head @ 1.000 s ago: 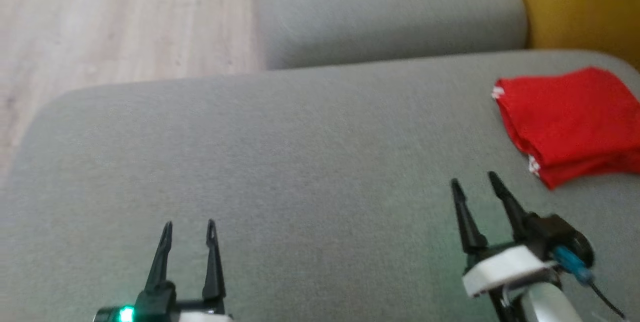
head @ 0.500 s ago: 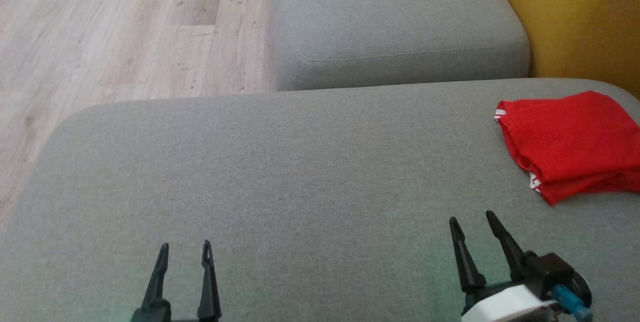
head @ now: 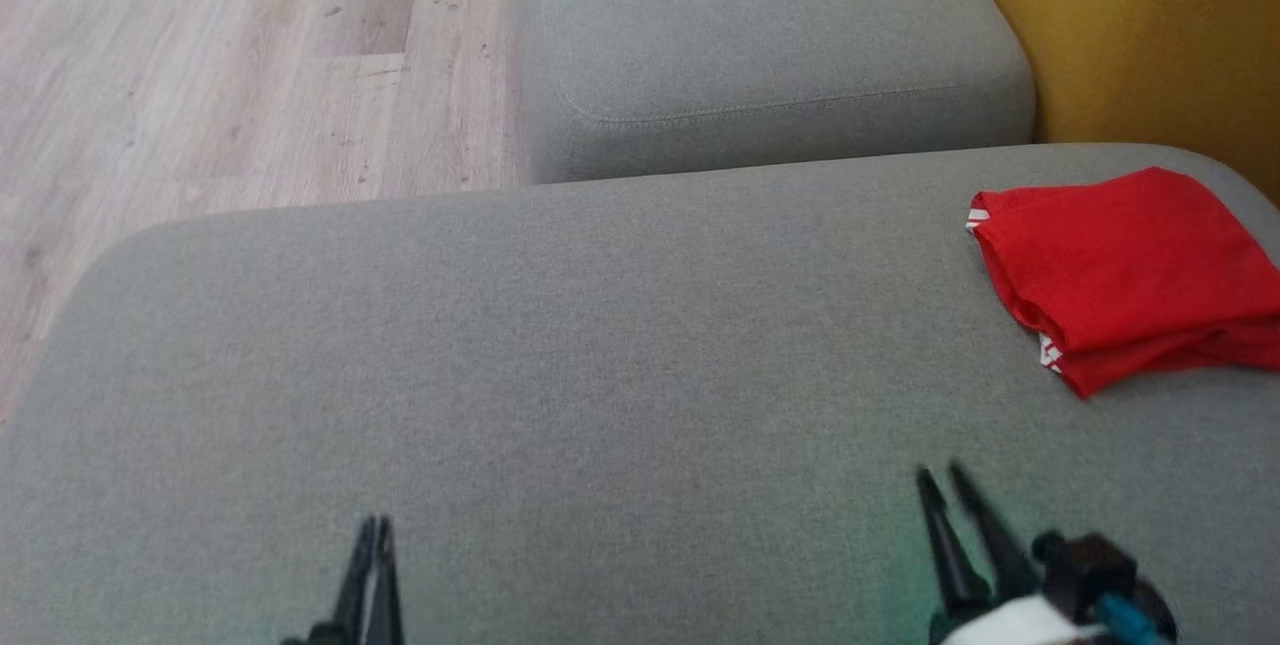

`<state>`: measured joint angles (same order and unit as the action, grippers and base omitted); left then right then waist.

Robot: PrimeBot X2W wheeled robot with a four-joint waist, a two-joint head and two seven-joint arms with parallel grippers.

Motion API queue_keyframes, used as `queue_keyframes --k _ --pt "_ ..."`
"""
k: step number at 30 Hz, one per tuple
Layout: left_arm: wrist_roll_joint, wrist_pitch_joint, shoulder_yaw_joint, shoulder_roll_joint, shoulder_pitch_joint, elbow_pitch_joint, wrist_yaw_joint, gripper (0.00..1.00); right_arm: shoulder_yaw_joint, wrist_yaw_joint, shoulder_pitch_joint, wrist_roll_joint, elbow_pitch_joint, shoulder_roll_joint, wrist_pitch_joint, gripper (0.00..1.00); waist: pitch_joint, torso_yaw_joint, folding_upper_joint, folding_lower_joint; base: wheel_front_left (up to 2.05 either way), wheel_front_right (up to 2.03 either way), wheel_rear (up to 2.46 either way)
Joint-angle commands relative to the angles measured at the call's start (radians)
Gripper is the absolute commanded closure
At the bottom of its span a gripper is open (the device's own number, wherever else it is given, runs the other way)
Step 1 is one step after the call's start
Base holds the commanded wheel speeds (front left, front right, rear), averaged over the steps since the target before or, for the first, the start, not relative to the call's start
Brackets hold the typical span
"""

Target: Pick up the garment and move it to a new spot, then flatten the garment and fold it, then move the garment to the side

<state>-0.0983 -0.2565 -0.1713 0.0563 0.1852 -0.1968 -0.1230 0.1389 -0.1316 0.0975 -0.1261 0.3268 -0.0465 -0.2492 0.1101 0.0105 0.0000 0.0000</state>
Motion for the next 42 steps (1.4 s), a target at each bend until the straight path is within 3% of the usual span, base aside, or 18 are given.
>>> queue_keyframes --k 1,42 --pt "-0.018 0.002 0.001 0.000 -0.002 0.005 0.003 1.00 0.000 0.000 -0.001 -0.018 -0.008 0.000 0.001 1.00 -0.002 0.000 0.0000 0.0000 0.00 0.00 0.00" --pt "-0.519 0.108 0.076 0.012 -0.098 -0.015 0.085 1.00 -0.060 0.000 -0.068 -0.515 -0.031 -0.019 0.101 1.00 -0.038 -0.003 0.0000 0.0000 0.00 0.00 0.00"
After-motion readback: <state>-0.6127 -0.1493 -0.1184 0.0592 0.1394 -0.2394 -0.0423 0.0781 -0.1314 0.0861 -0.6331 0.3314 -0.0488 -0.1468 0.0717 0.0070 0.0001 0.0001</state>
